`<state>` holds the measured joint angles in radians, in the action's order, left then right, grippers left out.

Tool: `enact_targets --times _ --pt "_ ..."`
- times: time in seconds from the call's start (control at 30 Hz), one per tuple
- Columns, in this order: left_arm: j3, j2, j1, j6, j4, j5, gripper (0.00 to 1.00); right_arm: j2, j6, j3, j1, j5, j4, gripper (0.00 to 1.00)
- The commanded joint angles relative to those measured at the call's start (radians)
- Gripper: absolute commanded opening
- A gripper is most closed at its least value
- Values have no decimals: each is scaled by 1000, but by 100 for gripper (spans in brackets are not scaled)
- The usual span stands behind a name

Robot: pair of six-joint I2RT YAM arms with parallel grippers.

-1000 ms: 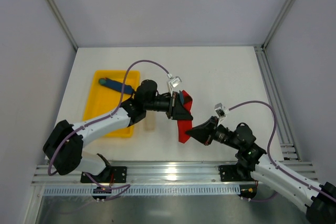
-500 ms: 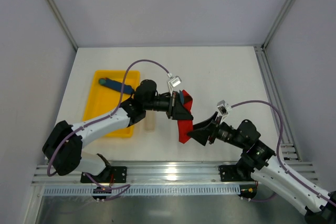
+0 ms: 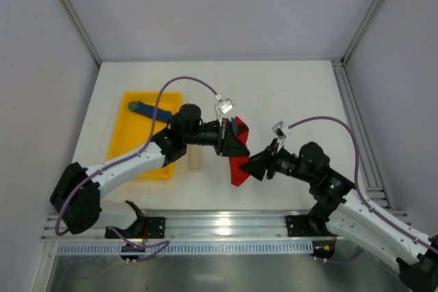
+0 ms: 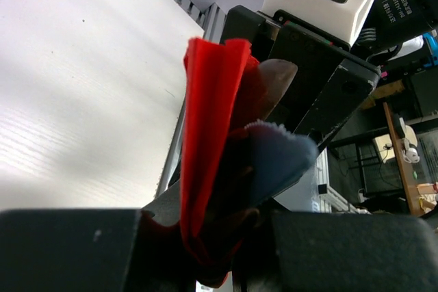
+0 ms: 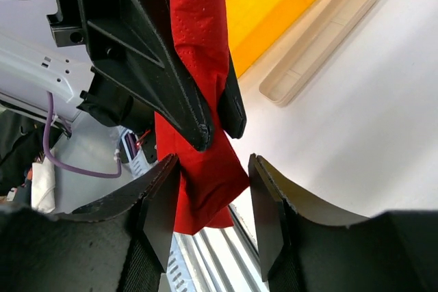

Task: Place the utensils on the paper napkin and roll it up
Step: Roll the napkin.

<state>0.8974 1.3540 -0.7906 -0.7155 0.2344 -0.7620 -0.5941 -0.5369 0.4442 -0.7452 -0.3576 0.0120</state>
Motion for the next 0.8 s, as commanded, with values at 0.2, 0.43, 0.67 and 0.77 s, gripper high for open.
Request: enact_targets --times 0.2,0.43,0.67,0.77 --pt "29 -69 10 11 -17 24 2 -3 -6 -7 -8 -15 -145 19" --pt "40 -127 42 -7 -64 105 44 -64 -43 -6 -8 -79 -257 4" --pt "93 -220 73 37 -283 231 67 -147 -48 74 -6 -124 -293 4" --pt "100 -276 91 48 -372 326 68 -189 -41 122 -8 -144 -293 4"
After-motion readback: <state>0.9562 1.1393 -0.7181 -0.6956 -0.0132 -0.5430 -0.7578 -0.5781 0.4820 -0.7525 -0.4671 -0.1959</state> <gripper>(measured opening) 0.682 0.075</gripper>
